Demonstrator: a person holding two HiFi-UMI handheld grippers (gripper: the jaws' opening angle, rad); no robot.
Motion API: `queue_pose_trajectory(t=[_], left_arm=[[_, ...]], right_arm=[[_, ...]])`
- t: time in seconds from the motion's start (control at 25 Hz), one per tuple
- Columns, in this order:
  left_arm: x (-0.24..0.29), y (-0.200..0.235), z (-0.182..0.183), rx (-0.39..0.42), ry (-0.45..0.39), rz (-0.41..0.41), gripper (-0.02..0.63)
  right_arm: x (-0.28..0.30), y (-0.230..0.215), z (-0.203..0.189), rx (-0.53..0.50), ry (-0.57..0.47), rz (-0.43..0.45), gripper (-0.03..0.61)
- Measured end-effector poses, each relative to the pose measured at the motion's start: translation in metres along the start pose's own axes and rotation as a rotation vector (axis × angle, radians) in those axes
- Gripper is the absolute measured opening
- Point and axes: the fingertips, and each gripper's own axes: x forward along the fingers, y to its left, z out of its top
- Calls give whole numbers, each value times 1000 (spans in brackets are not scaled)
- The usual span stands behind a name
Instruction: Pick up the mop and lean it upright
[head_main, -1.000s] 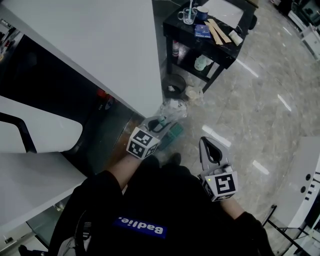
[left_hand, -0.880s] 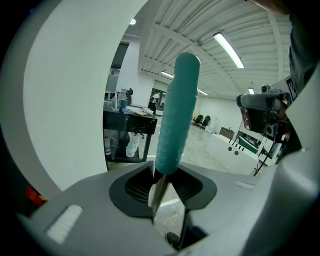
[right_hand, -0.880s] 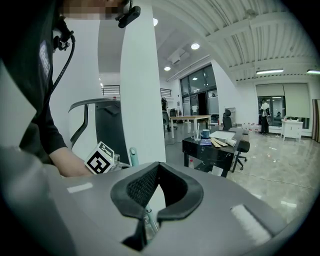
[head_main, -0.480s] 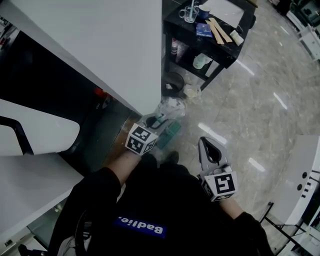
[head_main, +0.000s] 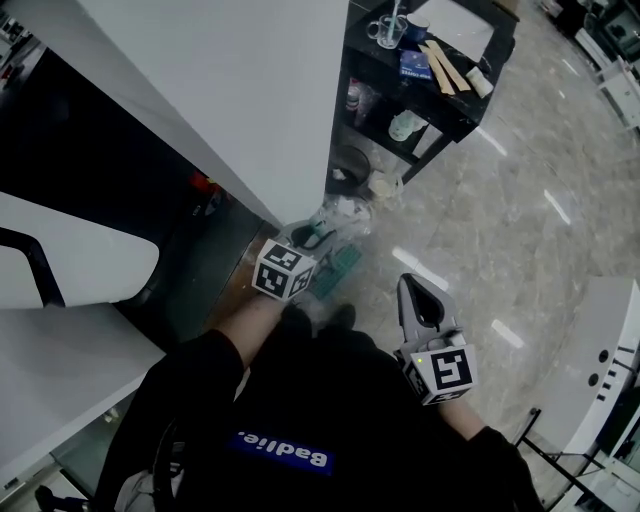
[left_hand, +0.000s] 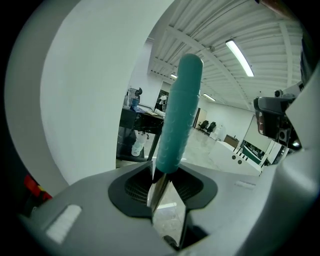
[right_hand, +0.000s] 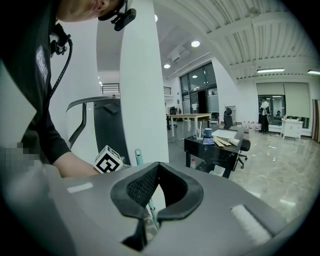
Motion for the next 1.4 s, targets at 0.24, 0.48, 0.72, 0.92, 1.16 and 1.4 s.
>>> queue_pose_trajectory(t=[0.24,0.48,0.72,0.92,1.16,1.4], left_arm=[[0,11,-1,-35,12,16,144],[0,21,-3,-78,28,67,150],[1,30,-7,-152,37,114,150],[0,38,-13,-221,60,146,150],[-5,50,-15,-282,67,184,150],[-7,55,-22,-350,72,185,156]], right_arm=[[0,2,9,-3,-10,-6,6],[-2,-2,12,-15,-18,-12,6],[-3,-5,16,-16,-21,-13,6],[-5,-11,18,-21,-32,-8,6],[-6,-15,21,-19,-41,3,6],[-6,-16,22,-17,-48,14,6]])
